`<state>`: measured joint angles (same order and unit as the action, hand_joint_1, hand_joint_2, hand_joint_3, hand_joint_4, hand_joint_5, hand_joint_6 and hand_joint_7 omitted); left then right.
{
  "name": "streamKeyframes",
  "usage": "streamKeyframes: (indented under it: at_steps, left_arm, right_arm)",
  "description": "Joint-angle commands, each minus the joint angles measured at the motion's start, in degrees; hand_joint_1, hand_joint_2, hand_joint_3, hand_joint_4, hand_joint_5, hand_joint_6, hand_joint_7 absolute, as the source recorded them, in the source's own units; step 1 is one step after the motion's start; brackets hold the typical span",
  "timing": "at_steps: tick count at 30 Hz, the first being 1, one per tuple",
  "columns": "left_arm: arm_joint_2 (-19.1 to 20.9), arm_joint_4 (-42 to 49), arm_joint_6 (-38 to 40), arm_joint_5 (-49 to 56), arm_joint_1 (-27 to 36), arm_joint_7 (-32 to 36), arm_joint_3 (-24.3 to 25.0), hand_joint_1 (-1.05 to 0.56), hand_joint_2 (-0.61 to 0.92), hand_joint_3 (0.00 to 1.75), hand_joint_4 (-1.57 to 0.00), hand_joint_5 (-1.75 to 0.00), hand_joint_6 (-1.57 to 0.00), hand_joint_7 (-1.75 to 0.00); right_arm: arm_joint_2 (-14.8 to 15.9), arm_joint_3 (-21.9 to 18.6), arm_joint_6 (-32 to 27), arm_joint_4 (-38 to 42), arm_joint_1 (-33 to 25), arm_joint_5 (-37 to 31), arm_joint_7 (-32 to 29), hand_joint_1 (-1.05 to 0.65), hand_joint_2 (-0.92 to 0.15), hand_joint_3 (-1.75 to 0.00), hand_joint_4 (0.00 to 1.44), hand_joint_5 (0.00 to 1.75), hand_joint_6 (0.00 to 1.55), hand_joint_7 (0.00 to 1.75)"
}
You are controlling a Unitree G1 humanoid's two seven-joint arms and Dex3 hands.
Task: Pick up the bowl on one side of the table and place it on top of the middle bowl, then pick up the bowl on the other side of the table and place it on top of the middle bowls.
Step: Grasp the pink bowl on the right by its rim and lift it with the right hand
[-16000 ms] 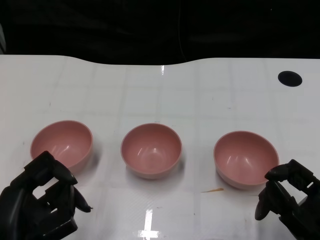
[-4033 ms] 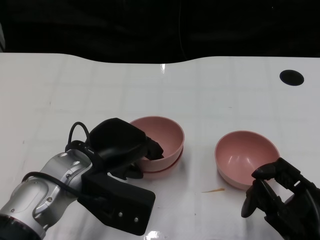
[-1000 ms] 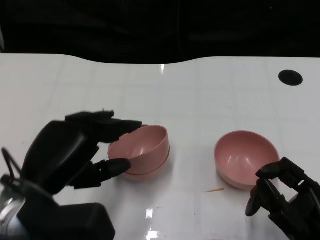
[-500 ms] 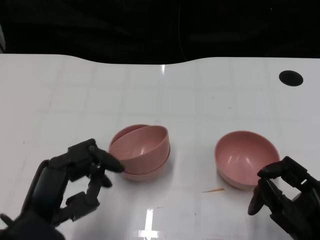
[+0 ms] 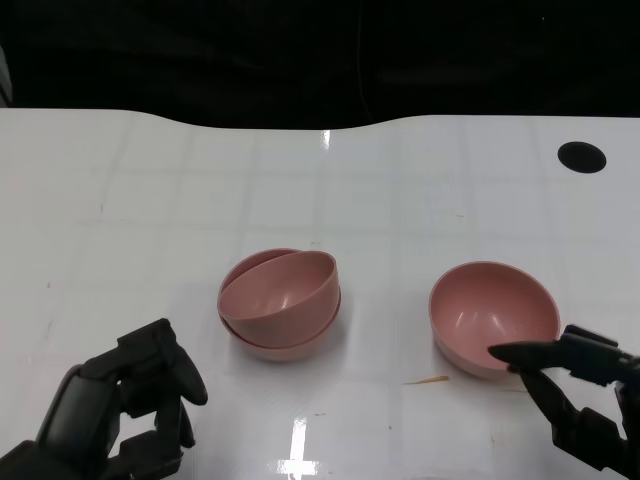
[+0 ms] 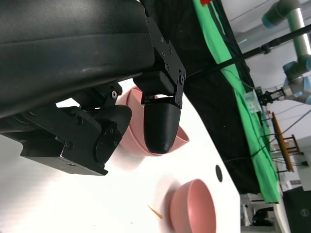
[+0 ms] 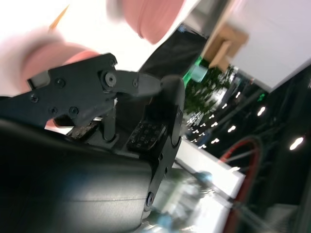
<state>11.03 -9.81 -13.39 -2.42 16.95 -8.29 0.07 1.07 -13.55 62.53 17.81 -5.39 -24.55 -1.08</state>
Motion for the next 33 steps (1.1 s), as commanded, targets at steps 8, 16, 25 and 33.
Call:
streamKeyframes:
  at_steps: [8,16,25,33]
  left_arm:
    - [0.9,3.0,-0.9,-1.0,-0.9,-2.6,1.9,0.16,0.57,1.28,-0.77,-1.75,-0.63,-1.75]
    - [0.9,3.6,-0.9,-2.9,-1.5,-4.5,3.1,0.15,0.59,1.28,-0.77,-1.75,-0.63,-1.75]
    - [0.6,0.7,4.8,-8.9,-1.3,-6.6,4.9,0.19,0.64,1.35,-0.85,-1.75,-0.64,-1.75]
    - [0.6,-0.9,8.3,-10.9,-1.2,-6.8,5.6,0.18,0.66,1.30,-0.87,-1.75,-0.67,-1.75]
  right_arm:
    - [5.9,5.4,-17.0,-16.0,-2.6,-20.7,-3.3,-0.67,-0.92,-0.32,0.31,0.00,0.31,0.00]
    - [10.7,13.0,-31.6,-17.2,1.7,-27.1,-2.9,-0.77,-0.92,-0.19,0.29,0.01,0.29,0.01]
    - [15.3,20.1,-40.5,-13.1,7.4,-27.4,-3.8,-0.77,-0.92,-0.10,0.28,0.01,0.30,0.01]
    - [17.7,23.6,-43.4,-10.5,9.9,-26.6,-5.3,-0.79,-0.92,-0.11,0.28,0.00,0.29,0.00]
